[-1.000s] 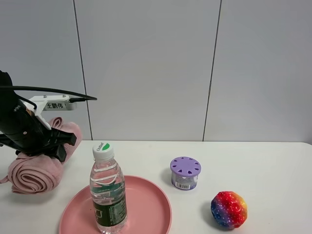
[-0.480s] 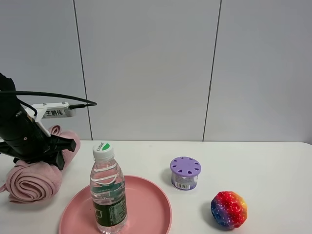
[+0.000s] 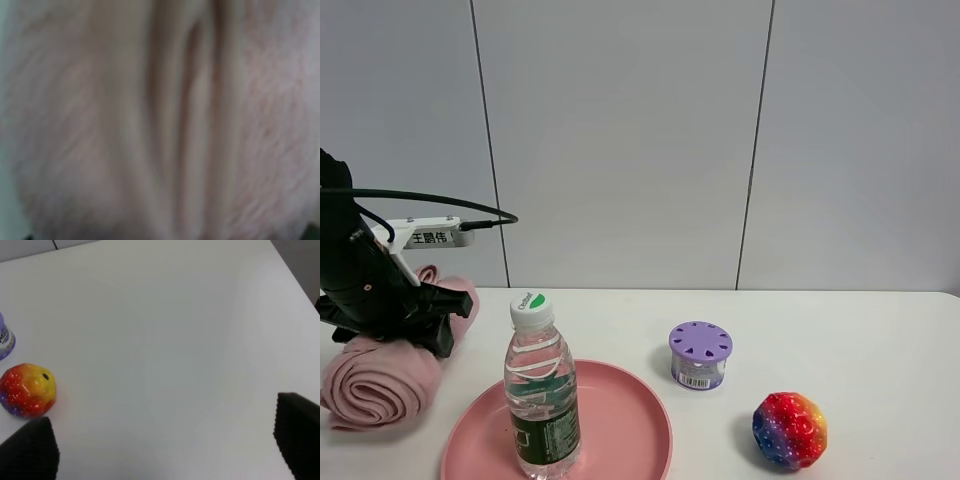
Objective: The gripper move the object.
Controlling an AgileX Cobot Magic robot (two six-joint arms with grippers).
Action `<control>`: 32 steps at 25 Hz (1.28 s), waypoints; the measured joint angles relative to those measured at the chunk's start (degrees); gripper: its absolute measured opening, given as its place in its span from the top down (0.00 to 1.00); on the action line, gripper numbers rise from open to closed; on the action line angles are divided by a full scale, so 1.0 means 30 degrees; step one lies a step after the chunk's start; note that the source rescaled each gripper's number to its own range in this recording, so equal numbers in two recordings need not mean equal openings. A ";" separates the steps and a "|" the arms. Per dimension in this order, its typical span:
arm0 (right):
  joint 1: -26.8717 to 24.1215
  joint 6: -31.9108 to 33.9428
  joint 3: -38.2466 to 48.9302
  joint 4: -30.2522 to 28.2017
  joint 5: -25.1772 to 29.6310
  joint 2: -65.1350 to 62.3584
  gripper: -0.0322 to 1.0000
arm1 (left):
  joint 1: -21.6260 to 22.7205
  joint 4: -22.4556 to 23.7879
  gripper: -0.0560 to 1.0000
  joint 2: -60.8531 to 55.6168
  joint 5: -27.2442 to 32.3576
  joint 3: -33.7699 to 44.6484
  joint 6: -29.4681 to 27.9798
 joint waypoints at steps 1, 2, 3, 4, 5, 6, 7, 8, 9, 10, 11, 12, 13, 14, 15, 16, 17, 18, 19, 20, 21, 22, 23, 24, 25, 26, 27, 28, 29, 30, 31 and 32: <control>0.0000 0.0000 0.0000 0.0000 0.0000 0.0000 0.00 | 0.0000 0.0000 0.54 0.0000 0.0194 0.0000 0.0000; 0.0000 0.0000 0.0000 0.0000 0.0000 0.0000 0.00 | 0.0000 0.0000 0.51 0.0000 0.0416 0.0000 0.0000; 0.0000 0.0000 0.0000 0.0000 0.0000 0.0000 0.00 | 0.0000 0.0000 0.49 0.0000 0.0515 0.0000 0.0000; 0.0000 0.0000 0.0000 0.0000 0.0000 0.0000 0.00 | 0.0000 -0.0030 0.48 0.0000 0.0574 0.0000 -0.0044; 0.0000 0.0000 0.0000 0.0000 0.0000 0.0000 0.00 | 0.0000 -0.0089 0.47 0.0000 0.0649 0.0000 -0.0044; 0.0000 0.0000 0.0000 0.0000 0.0000 0.0000 0.00 | 0.0000 -0.0168 0.47 -0.0041 0.0780 0.0000 -0.0044; 0.0000 0.0000 0.0000 0.0000 0.0000 0.0000 0.00 | 0.0000 -0.0210 0.47 -0.0148 0.0906 0.0000 -0.0044; 0.0000 0.0000 0.0000 0.0000 0.0000 0.0000 0.00 | 0.0000 -0.0231 0.47 -0.0337 0.0988 0.0000 -0.0044; 0.0000 0.0000 0.0000 0.0000 0.0000 0.0000 0.00 | 0.0000 -0.0231 0.47 -0.0679 0.1113 0.0000 -0.0044; 0.0000 0.0000 0.0000 0.0000 0.0000 0.0000 0.00 | 0.0000 -0.0231 0.47 -0.1135 0.1263 0.0000 -0.0044; 0.0000 0.0000 0.0000 0.0000 0.0000 0.0000 0.00 | 0.0000 -0.0250 0.47 -0.1706 0.1366 0.0000 -0.0044; 0.0000 0.0000 0.0000 0.0000 0.0000 0.0000 0.00 | 0.0000 -0.0268 0.47 -0.2250 0.1457 0.0000 -0.0044; 0.0000 0.0000 0.0000 0.0000 0.0000 0.0000 0.00 | 0.0000 -0.0265 0.47 -0.2938 0.1528 0.0000 -0.0044; 0.0000 0.0000 0.0000 0.0000 0.0000 0.0000 0.00 | 0.0000 -0.0265 0.47 -0.3701 0.1667 0.0000 -0.0044; 0.0000 0.0000 0.0000 0.0000 0.0000 0.0000 0.00 | 0.0000 -0.0265 0.47 -0.4366 0.1946 -0.0049 -0.0044; 0.0000 0.0000 0.0000 0.0000 0.0000 0.0000 0.00 | 0.0000 -0.0265 0.47 -0.5193 0.2393 -0.0202 -0.0044; 0.0000 0.0000 0.0000 0.0000 0.0000 0.0000 0.00 | 0.0000 -0.0218 0.47 -0.6053 0.3067 -0.0457 -0.0022; 0.0000 0.0000 0.0000 0.0000 0.0000 0.0000 0.00 | 0.0000 -0.0106 0.47 -0.6936 0.3692 -0.0733 -0.0022; 0.0000 0.0000 0.0000 0.0000 0.0000 0.0000 0.00 | 0.0000 0.0157 0.47 -0.7708 0.4551 -0.1144 -0.0007; 0.0000 0.0000 0.0000 0.0000 0.0000 0.0000 0.00 | 0.0000 0.0518 0.47 -0.8616 0.5483 -0.1590 -0.0007; 0.0000 0.0000 0.0000 0.0000 0.0000 0.0000 0.00 | 0.0000 0.0972 0.47 -0.9518 0.6442 -0.2019 -0.0007; 0.0000 0.0000 0.0000 0.0000 0.0000 0.0000 0.00 | 0.0000 0.1374 0.47 -1.0389 0.7211 -0.2326 -0.0007; 0.0000 0.0000 0.0000 0.0000 0.0000 0.0000 0.00 | 0.0000 0.1909 0.47 -1.1104 0.8011 -0.2605 -0.0007; 0.0000 0.0000 0.0000 0.0000 0.0000 0.0000 0.00 | 0.0000 0.2347 0.47 -1.1934 0.8682 -0.2749 -0.0007; 0.0000 0.0000 0.0000 0.0000 0.0000 0.0000 0.00 | 0.0000 0.2625 0.47 -1.2732 0.9309 -0.2753 -0.0007; 0.0000 0.0000 0.0000 0.0000 0.0000 0.0000 0.00 | 0.0000 0.2809 0.47 -1.3361 0.9918 -0.2753 0.0017; 0.0000 0.0000 0.0000 0.0000 0.0000 0.0000 0.00 | 0.0000 0.2884 0.47 -1.4119 1.0704 -0.2753 0.0124; 0.0000 0.0000 0.0000 0.0000 0.0000 0.0000 0.00 | 0.0000 0.2939 0.47 -1.4886 1.1422 -0.2687 0.0314; 0.0000 0.0000 0.0000 0.0000 0.0000 0.0000 0.00 | 0.0000 0.2977 0.47 -1.5687 1.2018 -0.2631 0.0590; 0.0000 0.0000 0.0000 0.0000 0.0000 0.0000 0.00 | 0.0000 0.3014 0.47 -1.6356 1.2671 -0.2553 0.0825; 0.0000 0.0000 0.0000 0.0000 0.0000 0.0000 0.00 | 0.0000 0.3076 0.47 -1.7184 1.3254 -0.2419 0.1004; 0.0000 0.0000 0.0000 0.0000 0.0000 0.0000 0.00 | 0.0000 0.3096 0.47 -1.8030 1.3756 -0.2237 0.1086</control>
